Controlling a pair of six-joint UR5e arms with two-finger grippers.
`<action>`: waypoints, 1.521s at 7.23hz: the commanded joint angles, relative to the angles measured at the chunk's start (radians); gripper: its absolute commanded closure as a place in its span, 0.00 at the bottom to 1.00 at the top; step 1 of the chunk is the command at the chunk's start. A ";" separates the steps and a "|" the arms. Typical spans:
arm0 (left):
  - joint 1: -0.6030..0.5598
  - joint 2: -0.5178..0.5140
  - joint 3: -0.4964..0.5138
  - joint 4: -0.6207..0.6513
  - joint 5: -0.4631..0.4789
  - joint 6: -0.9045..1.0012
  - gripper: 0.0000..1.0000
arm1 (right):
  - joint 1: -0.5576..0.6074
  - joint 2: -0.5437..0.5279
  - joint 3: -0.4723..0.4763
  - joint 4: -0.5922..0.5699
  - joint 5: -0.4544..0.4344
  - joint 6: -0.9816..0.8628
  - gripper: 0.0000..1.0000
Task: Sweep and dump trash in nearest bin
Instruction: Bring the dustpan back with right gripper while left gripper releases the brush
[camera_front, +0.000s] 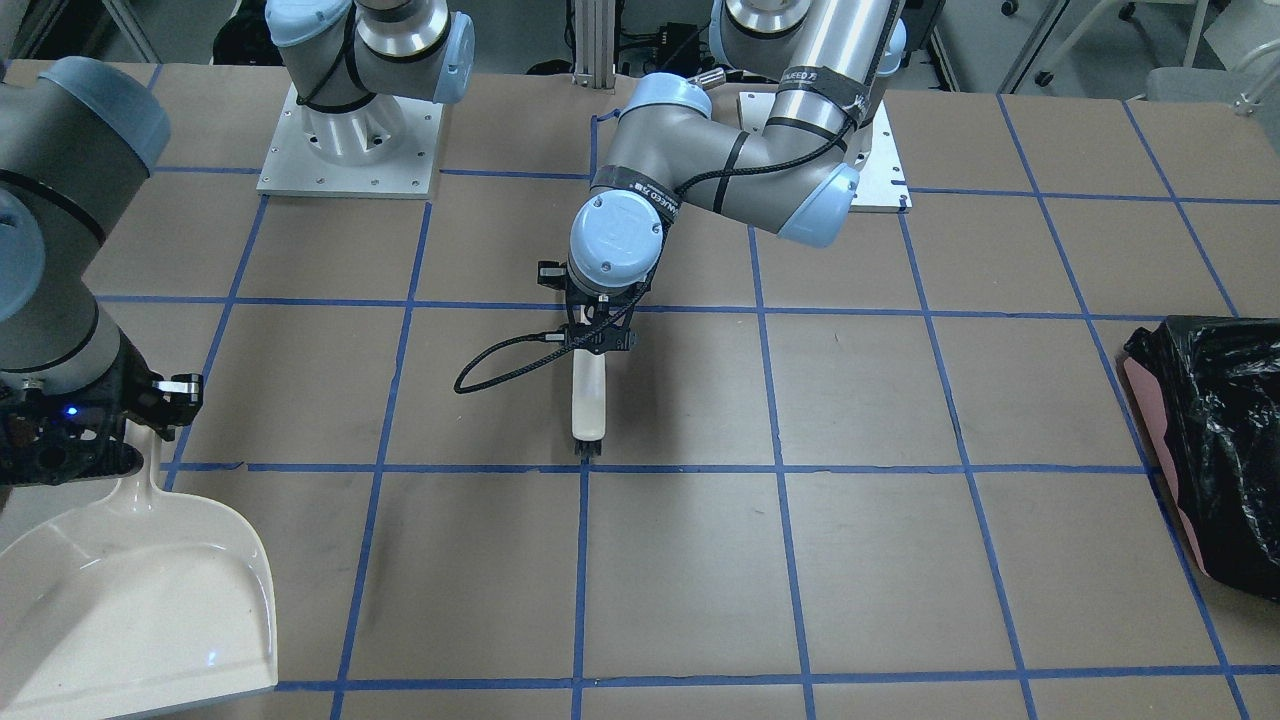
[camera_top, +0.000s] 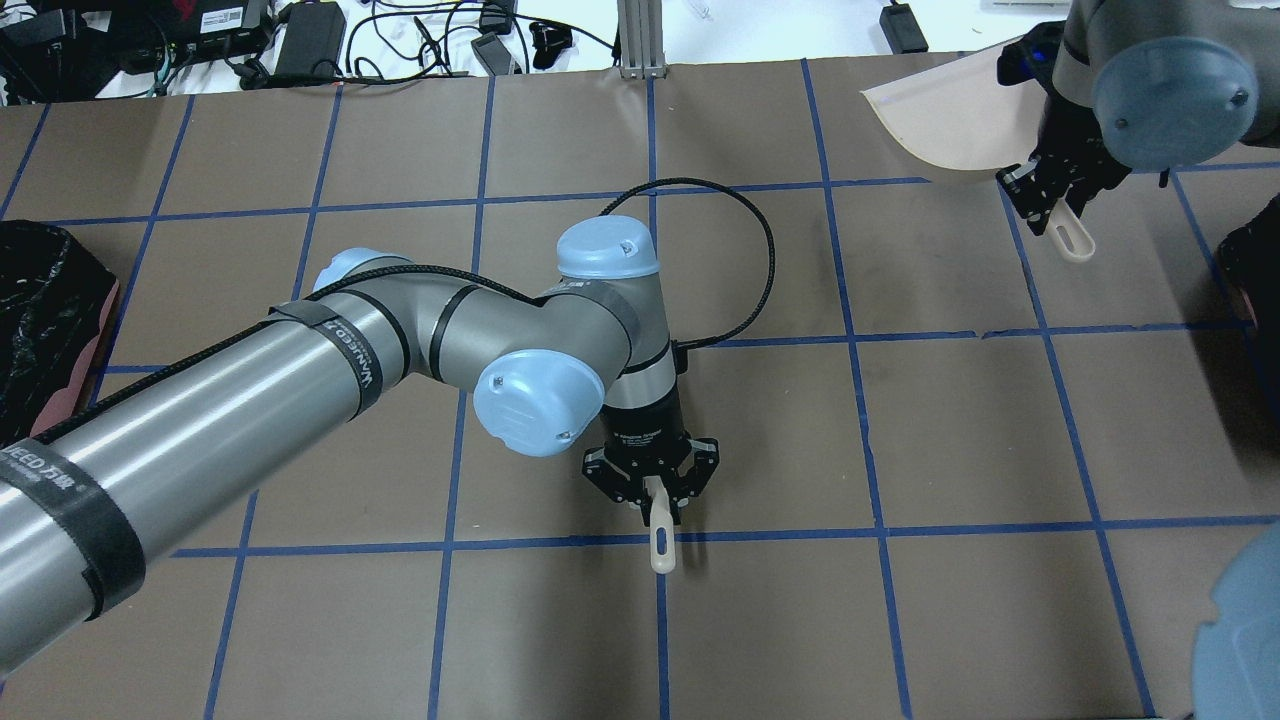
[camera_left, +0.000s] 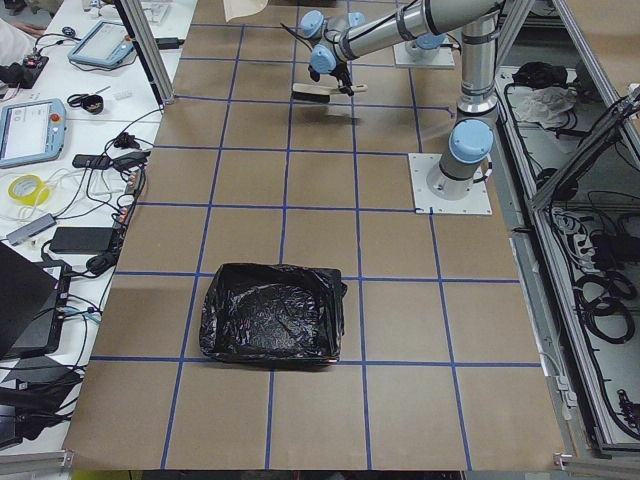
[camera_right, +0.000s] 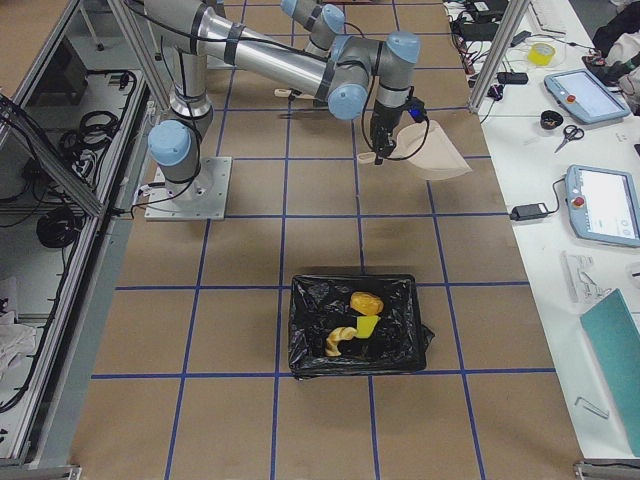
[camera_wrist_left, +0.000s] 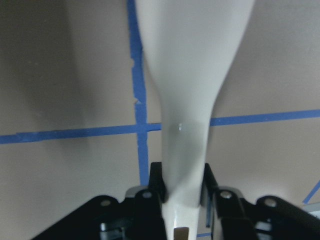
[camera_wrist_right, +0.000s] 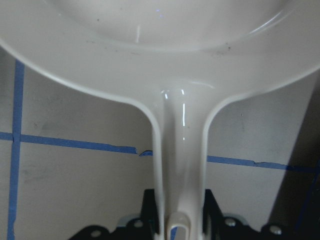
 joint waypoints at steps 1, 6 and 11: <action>0.002 -0.004 0.002 -0.002 0.003 0.006 0.58 | 0.037 0.002 0.002 0.000 0.002 0.063 1.00; 0.002 0.036 0.014 -0.036 -0.004 0.006 0.00 | 0.101 0.010 0.002 -0.001 0.055 0.192 1.00; 0.200 0.094 0.223 -0.231 0.096 0.184 0.00 | 0.199 0.123 -0.058 0.011 0.198 0.242 1.00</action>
